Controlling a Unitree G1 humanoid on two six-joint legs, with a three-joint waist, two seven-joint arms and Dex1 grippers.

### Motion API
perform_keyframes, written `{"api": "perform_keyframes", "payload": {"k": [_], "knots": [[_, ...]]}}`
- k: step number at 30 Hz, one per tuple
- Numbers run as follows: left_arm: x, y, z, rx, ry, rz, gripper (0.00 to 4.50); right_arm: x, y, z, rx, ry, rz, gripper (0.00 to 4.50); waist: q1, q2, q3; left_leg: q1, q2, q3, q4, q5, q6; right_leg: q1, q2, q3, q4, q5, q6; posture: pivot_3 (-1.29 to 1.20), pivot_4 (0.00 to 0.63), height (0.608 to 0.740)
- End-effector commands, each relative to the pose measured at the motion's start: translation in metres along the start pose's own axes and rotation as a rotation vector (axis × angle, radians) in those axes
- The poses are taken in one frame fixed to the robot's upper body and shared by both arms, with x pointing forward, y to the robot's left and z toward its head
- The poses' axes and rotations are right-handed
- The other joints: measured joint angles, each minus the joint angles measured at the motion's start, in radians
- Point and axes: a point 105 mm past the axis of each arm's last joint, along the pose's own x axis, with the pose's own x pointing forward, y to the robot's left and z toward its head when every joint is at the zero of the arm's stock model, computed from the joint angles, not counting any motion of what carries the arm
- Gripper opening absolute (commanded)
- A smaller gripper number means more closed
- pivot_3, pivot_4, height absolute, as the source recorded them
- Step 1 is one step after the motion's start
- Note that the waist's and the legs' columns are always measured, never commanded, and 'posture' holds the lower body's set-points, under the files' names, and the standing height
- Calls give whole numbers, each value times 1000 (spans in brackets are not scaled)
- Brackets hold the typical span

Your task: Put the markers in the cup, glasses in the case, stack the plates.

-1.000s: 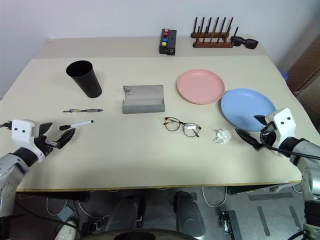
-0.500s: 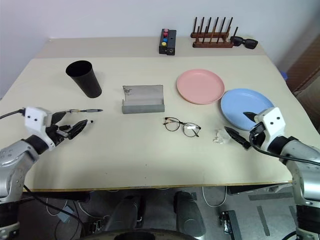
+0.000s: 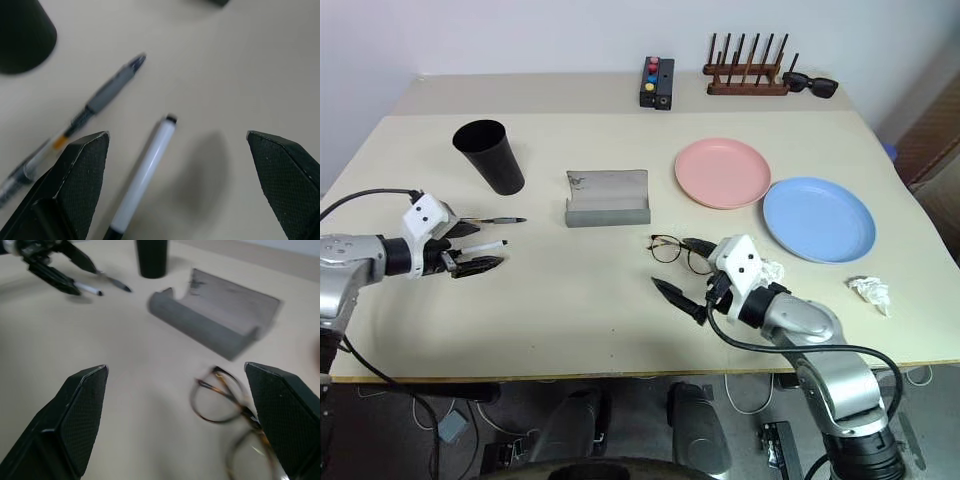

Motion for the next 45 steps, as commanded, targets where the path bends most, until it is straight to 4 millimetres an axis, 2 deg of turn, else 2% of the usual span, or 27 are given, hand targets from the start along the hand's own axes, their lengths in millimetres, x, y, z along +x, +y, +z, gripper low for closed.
{"api": "perform_keyframes", "payload": {"k": [1, 10, 14, 19, 20, 24, 29, 31, 32, 34, 38, 41, 45], "knots": [[-2, 7, -10, -6, 90, -62, 4500, 6, 8, 10, -18, -43, -8, 4446, 1, -1, 0, 0, 0, 0, 0, 0, 0, 0, 0, 0, 0, 0, 0, 0, 150, 735], [7, 15, -24, -22, 184, -95, 4500, 7, 6, 8, -15, -38, -5, 4446, 0, -1, 0, 1, 0, -1, 0, 0, 0, 0, 2, 0, 2, 0, 1, 0, 150, 735], [7, 15, -26, -15, 197, -104, 2735, 9, 7, 8, -17, -40, 9, 4500, -1, 0, 0, 1, 0, -1, 0, 0, 0, 0, 2, 0, 3, 1, 1, 0, 150, 735], [7, 12, -23, 10, 161, -92, 140, 8, 6, 7, -17, -37, 14, 4500, -2, 0, 0, 1, 0, -1, 0, 0, 0, 0, 2, 0, 3, 1, 2, 0, 150, 735], [7, 11, -21, 19, 148, -85, 23, 8, 7, 7, -16, -35, 15, 4500, -2, 0, 0, 1, 0, -1, 0, 0, 0, 0, 2, 0, 3, 1, 2, 0, 150, 735], [7, 13, -13, 73, 97, -39, 23, 9, 7, 6, -15, -34, 19, 4500, -1, 0, 0, 1, 1, -1, 0, 0, 0, 0, 2, 0, 3, 1, 2, 0, 150, 735], [2, -3, 48, 59, -211, -70, 23, 11, 5, 8, -22, -31, 27, 4500, 5, -1, 0, 0, 1, -2, 1, 0, 0, 0, 1, -1, 3, 1, 2, 0, 150, 735], [0, -7, 65, 58, -281, -74, 23, 12, 5, 9, -23, -31, 28, 4500, 3, -2, 0, -1, 1, -2, 2, 0, 0, 0, 0, -1, 2, 1, 2, 0, 150, 735], [-3, -6, 85, 56, -371, -52, 23, 12, 4, 10, -26, -32, 31, 4500, 2, -2, 0, -1, 1, -2, 2, 0, 0, 0, 0, -1, 2, 2, 3, 0, 150, 735], [-11, 6, 130, 37, -579, 57, 23, 14, 4, 12, -31, -33, 39, 4500, 7, -2, 0, -1, 1, -2, 2, 0, 0, 0, 0, -1, 2, 2, 3, 0, 150, 735], [-23, 38, 171, 30, -776, 338, 23, 16, 4, 14, -35, -36, 45, 4500, 0, -3, 0, 0, -1, -4, 3, 0, 0, 1, 1, -2, 3, 3, 4, 0, 150, 735], [-32, 62, 189, 29, -863, 579, 23, 17, 4, 16, -38, -38, 48, 4500, -4, -3, 0, 1, -1, -3, 1, 0, 0, 1, 1, -2, 2, 3, 5, 0, 150, 735], [-32, 87, 189, 33, -860, 816, 23, 20, 4, 18, -40, -42, 57, 4500, -1, -3, 0, 1, -1, -4, 1, 0, 0, 0, 1, -2, 3, 3, 5, 0, 150, 735]]}}
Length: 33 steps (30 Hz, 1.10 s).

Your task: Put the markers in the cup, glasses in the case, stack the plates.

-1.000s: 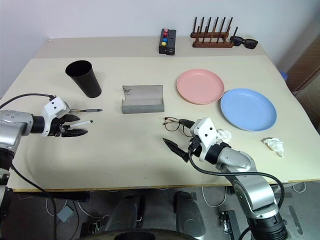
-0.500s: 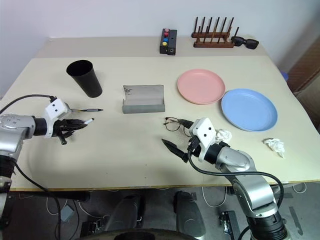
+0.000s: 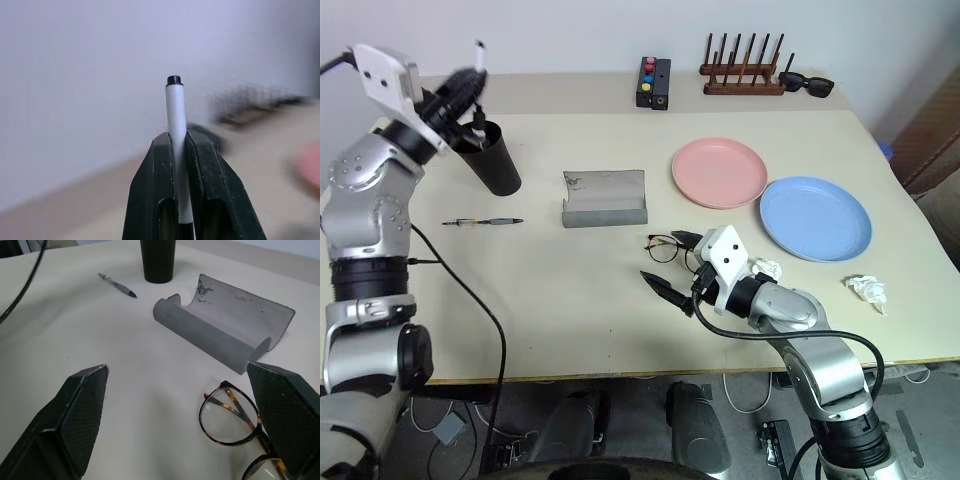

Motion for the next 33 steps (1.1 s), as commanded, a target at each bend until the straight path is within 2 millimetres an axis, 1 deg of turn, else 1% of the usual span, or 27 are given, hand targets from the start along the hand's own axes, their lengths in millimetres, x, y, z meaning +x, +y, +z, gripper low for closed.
{"api": "perform_keyframes", "payload": {"k": [1, 4, 9, 14, 22, 25, 27, 28, 30, 33], "knots": [[6, 21, 2, 90, -35, 166, 23, 3, 2, 9, -22, -29, 22, 4500, 3, 0, 0, 0, 0, 0, 0, 0, 0, 0, 0, 0, 0, 0, 0, 0, 150, 735], [9, 20, -10, 123, -17, 192, 23, 5, 1, 12, -27, -36, 22, 4500, 6, 0, 0, -1, -1, 0, 0, 0, 0, 0, -1, 0, 0, 0, 1, 0, 150, 735], [10, 18, -26, 72, -19, 230, 23, 6, 1, 13, -29, -40, 22, 4500, 7, 0, 0, -1, -3, 0, 1, 0, 0, 0, -3, 0, -1, 1, 3, 0, 150, 735], [14, 11, -34, 34, -29, 224, 23, 6, 2, 14, -29, -42, 23, 4500, 6, 0, 0, -1, -3, 0, 1, 0, 0, 0, -2, 0, -1, 1, 3, 0, 150, 735], [13, 9, -43, 16, -15, 227, 23, 4, 1, 18, -45, -44, 15, 4500, 4, 0, 0, -1, -3, 0, 0, 0, 0, 0, -2, 0, -1, 2, 3, 0, 150, 735], [11, 10, -47, 16, -5, 236, 23, 6, -6, 50, -3, -194, -4, 4500, 3, 0, 0, -1, -3, 0, 0, 0, 0, 0, -2, 0, -1, 2, 3, 0, 150, 735], [10, 10, -49, 17, -4, 237, 23, 7, -6, 73, 21, -289, 14, 4500, 2, 0, 0, -1, -3, 0, 1, 0, 0, 0, -2, 0, -1, 2, 3, 0, 150, 735], [10, 9, -49, 17, -3, 237, 23, 8, -5, 80, 24, -313, 23, 4500, 2, 0, 0, -1, -3, 0, 1, 0, 0, 0, -2, 0, 0, 2, 3, 0, 150, 735], [9, 9, -51, 17, 2, 240, 23, 10, -4, 88, 17, -331, 38, 4500, 3, 0, 0, -1, -3, -1, 0, 0, 0, 0, -2, 0, 0, 2, 3, 0, 150, 735], [8, 9, -54, 15, 12, 246, 23, 18, 1, 94, -4, -337, 66, 4500, 6, 0, 0, -1, -3, -1, 0, 0, 0, 0, -2, 0, 0, 2, 3, 0, 150, 735]]}}
